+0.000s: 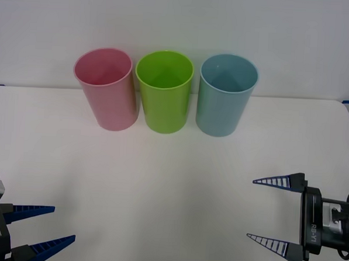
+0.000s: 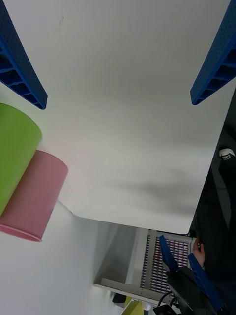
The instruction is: Put cans in the blue bin and PET bottles in the pink bin and trash in the green bin.
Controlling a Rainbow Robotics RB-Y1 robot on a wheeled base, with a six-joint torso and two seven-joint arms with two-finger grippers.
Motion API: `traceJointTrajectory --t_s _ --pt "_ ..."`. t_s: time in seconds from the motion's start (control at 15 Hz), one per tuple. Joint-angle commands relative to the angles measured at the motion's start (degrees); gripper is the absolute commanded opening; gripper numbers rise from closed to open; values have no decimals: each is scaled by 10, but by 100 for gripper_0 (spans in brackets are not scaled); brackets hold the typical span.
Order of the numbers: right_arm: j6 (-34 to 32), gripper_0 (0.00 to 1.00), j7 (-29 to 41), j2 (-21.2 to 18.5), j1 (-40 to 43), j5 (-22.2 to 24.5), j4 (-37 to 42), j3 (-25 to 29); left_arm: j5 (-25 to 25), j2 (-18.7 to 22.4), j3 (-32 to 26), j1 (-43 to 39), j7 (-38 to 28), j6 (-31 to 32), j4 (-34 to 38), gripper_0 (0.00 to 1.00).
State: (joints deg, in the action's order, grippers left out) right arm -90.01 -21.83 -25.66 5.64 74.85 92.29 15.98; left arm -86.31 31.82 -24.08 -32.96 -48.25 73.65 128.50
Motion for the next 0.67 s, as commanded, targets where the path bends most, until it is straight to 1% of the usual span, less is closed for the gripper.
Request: traceJointTrajectory --t_s 0.07,0.67 --pt "0 100 6 1 -2 21 4 -1 0 0 0 0 0 0 0 100" --pt "0 100 6 1 -2 21 4 -1 0 0 0 0 0 0 0 100"
